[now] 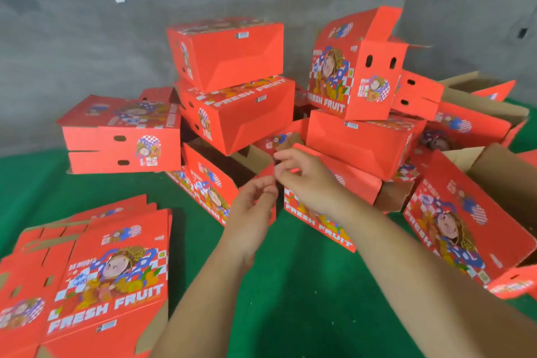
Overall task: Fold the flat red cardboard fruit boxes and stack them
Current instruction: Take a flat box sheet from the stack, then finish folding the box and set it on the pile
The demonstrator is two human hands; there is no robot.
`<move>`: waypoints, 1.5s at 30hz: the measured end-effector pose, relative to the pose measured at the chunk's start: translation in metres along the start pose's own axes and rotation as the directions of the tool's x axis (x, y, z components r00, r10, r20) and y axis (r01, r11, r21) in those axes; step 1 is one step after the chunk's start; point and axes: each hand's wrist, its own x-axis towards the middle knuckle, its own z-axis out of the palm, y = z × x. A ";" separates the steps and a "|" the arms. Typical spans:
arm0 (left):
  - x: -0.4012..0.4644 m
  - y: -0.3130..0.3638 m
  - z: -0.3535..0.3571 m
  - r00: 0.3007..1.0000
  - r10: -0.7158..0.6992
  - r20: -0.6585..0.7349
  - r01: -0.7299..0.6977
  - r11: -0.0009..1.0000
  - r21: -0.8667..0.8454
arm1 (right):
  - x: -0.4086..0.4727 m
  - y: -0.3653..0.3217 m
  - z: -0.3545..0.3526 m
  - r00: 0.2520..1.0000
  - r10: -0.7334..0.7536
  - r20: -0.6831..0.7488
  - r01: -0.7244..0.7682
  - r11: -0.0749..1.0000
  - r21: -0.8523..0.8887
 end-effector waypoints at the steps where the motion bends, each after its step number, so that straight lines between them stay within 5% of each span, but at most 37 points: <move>1: -0.005 -0.007 -0.008 1.000 -0.014 -0.009 0.014 1.000 -0.019 | -0.006 0.004 0.020 0.998 0.015 0.058 -0.017 0.999 0.037; 9: -0.059 -0.071 -0.112 0.960 -0.201 -0.195 0.192 0.979 -0.067 | -0.057 0.040 0.170 0.909 0.214 0.357 -0.262 0.961 0.093; 17: -0.112 -0.122 -0.221 0.817 -0.401 -0.415 0.362 0.916 -0.172 | -0.088 0.040 0.282 0.772 0.354 0.528 -0.424 0.906 0.012; 22: -0.121 -0.151 -0.281 0.762 -0.474 -0.441 0.438 0.879 -0.189 | -0.090 0.056 0.332 0.795 0.461 0.394 -0.503 0.865 0.002; 30: -0.102 -0.194 -0.424 0.722 -0.410 -0.557 0.533 0.843 0.072 | -0.084 0.068 0.390 0.599 0.737 0.313 -0.766 0.642 -0.045; 34: -0.106 -0.209 -0.499 0.511 -0.332 -0.793 0.768 0.591 0.247 | -0.089 0.074 0.408 0.577 0.766 0.284 -0.792 0.610 -0.034; 38: -0.110 -0.220 -0.559 0.555 -0.341 -0.758 0.801 0.465 0.377 | -0.087 0.077 0.428 0.577 0.781 0.240 -0.796 0.603 -0.049; 42: -0.086 -0.223 -0.614 0.595 -0.444 -0.670 0.776 0.533 0.337 | -0.063 0.081 0.450 0.612 0.786 0.088 -0.779 0.619 -0.099; 45: -0.064 -0.227 -0.636 0.587 -0.428 -0.687 0.791 0.482 0.376 | -0.035 0.082 0.461 0.638 0.768 0.066 -0.755 0.640 -0.147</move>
